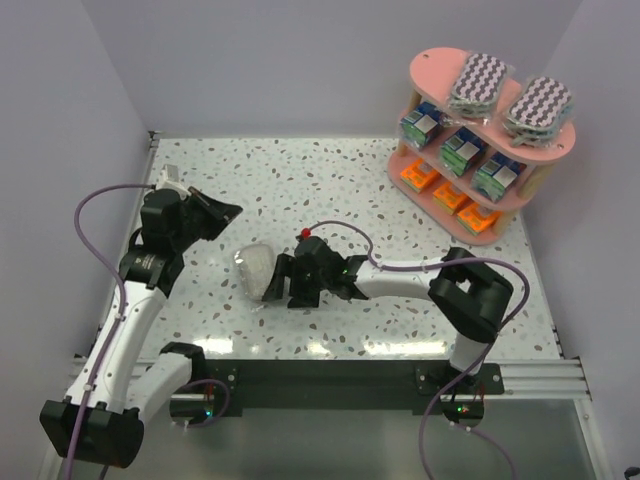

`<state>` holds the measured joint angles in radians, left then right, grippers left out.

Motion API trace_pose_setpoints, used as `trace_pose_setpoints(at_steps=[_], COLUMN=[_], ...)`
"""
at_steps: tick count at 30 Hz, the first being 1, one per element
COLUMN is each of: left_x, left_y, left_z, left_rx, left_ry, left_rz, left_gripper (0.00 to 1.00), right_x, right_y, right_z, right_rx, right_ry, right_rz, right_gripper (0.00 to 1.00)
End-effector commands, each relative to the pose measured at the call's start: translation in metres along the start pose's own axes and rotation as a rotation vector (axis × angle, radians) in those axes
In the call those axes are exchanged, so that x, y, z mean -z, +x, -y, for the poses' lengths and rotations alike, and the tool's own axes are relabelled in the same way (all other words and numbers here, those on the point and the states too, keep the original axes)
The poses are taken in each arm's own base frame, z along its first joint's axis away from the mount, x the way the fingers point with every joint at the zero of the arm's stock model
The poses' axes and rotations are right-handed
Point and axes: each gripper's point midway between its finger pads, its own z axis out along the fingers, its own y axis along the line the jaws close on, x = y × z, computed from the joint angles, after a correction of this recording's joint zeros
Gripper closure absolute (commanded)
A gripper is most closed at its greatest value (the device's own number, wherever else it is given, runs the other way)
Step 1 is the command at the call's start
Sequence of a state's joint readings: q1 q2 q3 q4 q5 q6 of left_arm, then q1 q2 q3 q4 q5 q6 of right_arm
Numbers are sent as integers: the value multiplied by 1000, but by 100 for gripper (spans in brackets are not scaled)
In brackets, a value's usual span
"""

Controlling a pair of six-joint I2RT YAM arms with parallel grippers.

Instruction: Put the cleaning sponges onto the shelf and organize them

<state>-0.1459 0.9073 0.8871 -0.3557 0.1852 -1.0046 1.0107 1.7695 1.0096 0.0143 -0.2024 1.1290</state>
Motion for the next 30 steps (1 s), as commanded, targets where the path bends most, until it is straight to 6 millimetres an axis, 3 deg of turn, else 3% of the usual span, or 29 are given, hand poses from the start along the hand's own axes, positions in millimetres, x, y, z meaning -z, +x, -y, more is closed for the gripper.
trace_pose_setpoints(at_steps=[1, 4, 7, 11, 13, 14, 16, 20, 22, 24, 27, 28, 30], left_x=[18, 25, 26, 22, 20, 19, 19, 19, 17, 14, 12, 12, 10], left_y=[-1, -3, 0, 6, 7, 8, 8, 9, 11, 15, 18, 18, 19], left_z=[-13, -18, -24, -32, -37, -40, -44, -50, -54, -57, -58, -58, -59], left_rx=[-57, -77, -85, -89, -104, -107, -125, -148, -151, -151, -154, -153, -154], left_ry=[-81, -104, -124, -143, -157, -173, -189, -208, -215, -219, -215, -213, -209], left_rz=[7, 24, 19, -6, -14, -20, -23, -30, -41, -59, -72, -75, -76], left_gripper=[98, 97, 96, 95, 95, 95, 95, 95, 95, 95, 96, 96, 96], right_x=[0, -4, -11, -35, -39, -39, -33, 0, 26, 47, 99, 109, 143], right_y=[-37, -42, -44, -37, -38, -41, -51, -72, -85, -91, -120, -127, -144], right_z=[-51, -41, -17, 4, 6, 6, 10, 6, 8, 21, 19, 23, 32], right_rx=[-125, -201, -288, -339, -338, -337, -332, -218, -189, -115, 110, 298, 466], right_ry=[-122, -68, 31, 129, 150, 149, 156, 157, 174, 235, 345, 436, 665], right_rz=[147, 197, 224, 186, 185, 200, 246, 335, 390, 418, 541, 530, 519], right_gripper=[20, 20, 20, 25, 33, 48, 61, 91, 100, 100, 100, 100, 100])
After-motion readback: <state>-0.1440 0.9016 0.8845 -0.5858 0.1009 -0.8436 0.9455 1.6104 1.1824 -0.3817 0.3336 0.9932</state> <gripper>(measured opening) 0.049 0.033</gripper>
